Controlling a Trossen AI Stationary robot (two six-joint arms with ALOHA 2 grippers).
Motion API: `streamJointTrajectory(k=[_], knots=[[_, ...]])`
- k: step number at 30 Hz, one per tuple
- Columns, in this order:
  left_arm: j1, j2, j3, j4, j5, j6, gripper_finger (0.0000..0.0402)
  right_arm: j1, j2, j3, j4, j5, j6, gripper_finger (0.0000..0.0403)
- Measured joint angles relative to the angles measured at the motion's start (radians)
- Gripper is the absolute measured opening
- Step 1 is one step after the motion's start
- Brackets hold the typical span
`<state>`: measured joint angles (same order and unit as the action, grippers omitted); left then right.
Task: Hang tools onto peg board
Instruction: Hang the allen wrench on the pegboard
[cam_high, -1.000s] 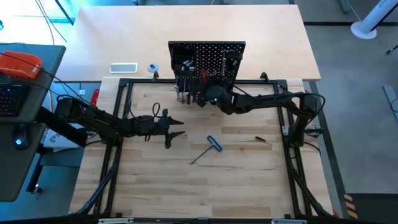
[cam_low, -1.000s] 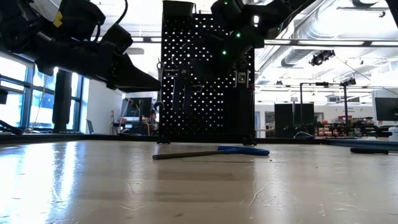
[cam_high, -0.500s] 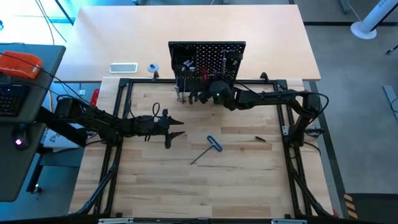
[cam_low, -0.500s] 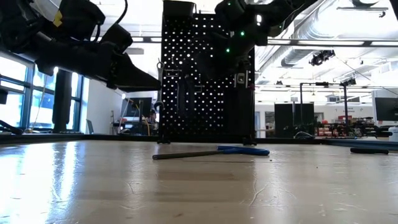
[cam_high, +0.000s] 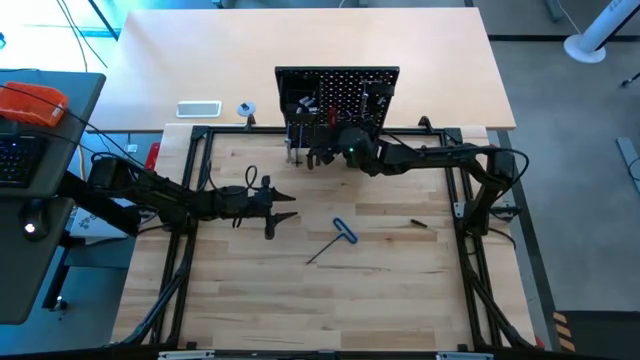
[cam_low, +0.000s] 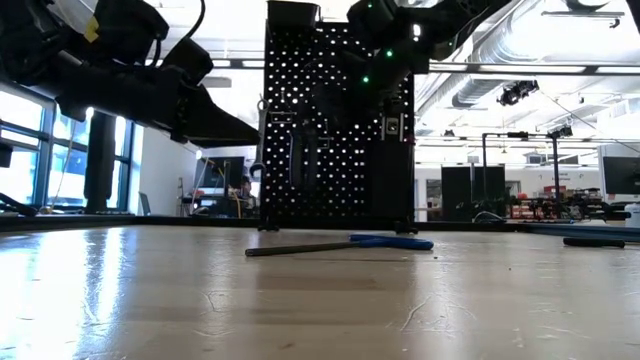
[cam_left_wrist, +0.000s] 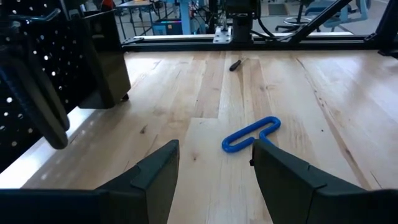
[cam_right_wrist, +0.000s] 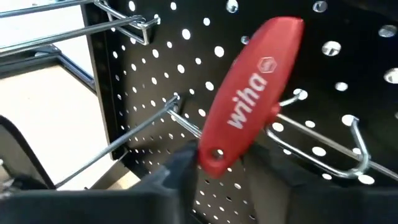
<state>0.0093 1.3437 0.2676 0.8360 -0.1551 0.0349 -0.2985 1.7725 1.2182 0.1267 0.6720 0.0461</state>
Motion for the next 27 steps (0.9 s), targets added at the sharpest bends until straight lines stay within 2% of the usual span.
streamJointTrajectory(k=[5, 8, 19, 27], knots=[[0.0, 0.0, 0.0, 0.0, 0.0, 0.0, 0.0195, 0.004, 0.001, 0.0, -0.018, 0.004, -0.033, 0.0028], [0.0, 0.0, 0.0, 0.0, 0.0, 0.0, 0.0195, 0.011, 0.0, 0.0, -0.017, 0.011, -0.062, 0.0005], [-0.003, 0.0, 0.0, 0.0, 0.0, 0.001, 0.0195, 0.022, 0.0, 0.0, -0.031, 0.012, -0.062, 0.0011], [-0.003, 0.0, 0.0, -0.001, 0.0, 0.003, 0.0195, 0.066, 0.0, 0.0, -0.04, 0.019, -0.099, 0.0071]])
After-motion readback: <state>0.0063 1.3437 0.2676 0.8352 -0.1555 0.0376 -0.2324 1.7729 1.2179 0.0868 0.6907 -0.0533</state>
